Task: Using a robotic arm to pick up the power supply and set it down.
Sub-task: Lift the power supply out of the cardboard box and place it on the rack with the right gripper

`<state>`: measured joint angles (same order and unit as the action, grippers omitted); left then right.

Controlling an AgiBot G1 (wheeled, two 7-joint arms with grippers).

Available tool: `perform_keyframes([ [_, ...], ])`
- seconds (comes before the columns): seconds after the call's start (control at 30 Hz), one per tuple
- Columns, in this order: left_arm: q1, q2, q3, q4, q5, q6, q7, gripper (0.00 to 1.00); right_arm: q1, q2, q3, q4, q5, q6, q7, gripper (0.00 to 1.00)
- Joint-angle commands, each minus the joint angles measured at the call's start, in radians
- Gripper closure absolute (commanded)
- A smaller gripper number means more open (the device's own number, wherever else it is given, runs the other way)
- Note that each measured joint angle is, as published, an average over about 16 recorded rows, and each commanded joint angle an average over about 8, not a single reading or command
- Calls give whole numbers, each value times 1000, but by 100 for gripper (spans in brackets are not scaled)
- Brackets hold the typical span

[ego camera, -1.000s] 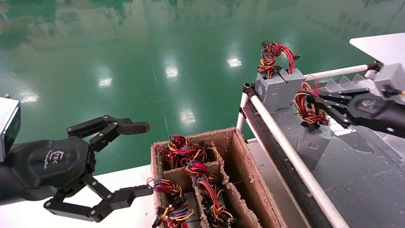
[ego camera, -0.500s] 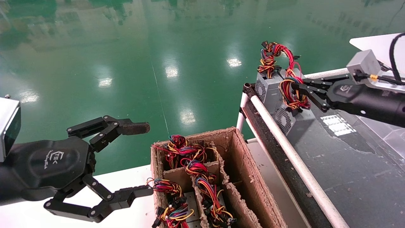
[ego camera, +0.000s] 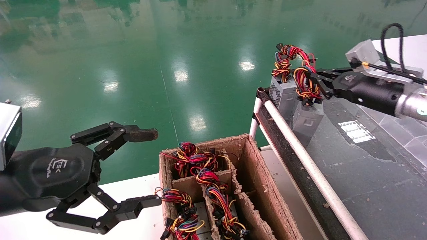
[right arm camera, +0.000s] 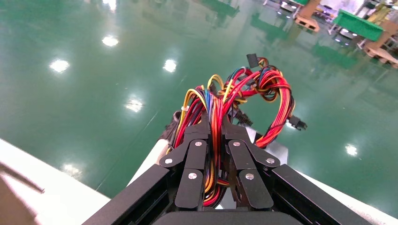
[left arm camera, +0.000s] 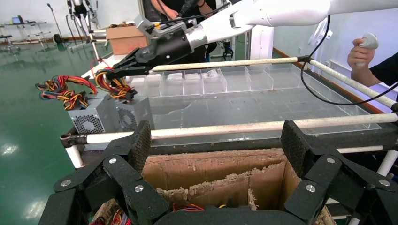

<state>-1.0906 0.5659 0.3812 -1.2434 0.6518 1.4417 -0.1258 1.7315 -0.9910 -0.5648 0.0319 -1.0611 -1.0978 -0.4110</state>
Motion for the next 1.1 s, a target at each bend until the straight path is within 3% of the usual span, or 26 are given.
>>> perform_keyframes([
  [0.03,0,0,0,0,0,0,0,0,4,-20,1,-9,1,32,-1,100],
  [0.47,0,0,0,0,0,0,0,0,15,-67,-9,-9,-12,12,-11,100],
  [0.9,0,0,0,0,0,0,0,0,38,-93,1,-23,1,71,-19,100],
  [0.97,0,0,0,0,0,0,0,0,39,-96,2,-24,2,76,-20,87],
  [1.1,0,0,0,0,0,0,0,0,39,-99,2,-27,2,79,-20,37],
])
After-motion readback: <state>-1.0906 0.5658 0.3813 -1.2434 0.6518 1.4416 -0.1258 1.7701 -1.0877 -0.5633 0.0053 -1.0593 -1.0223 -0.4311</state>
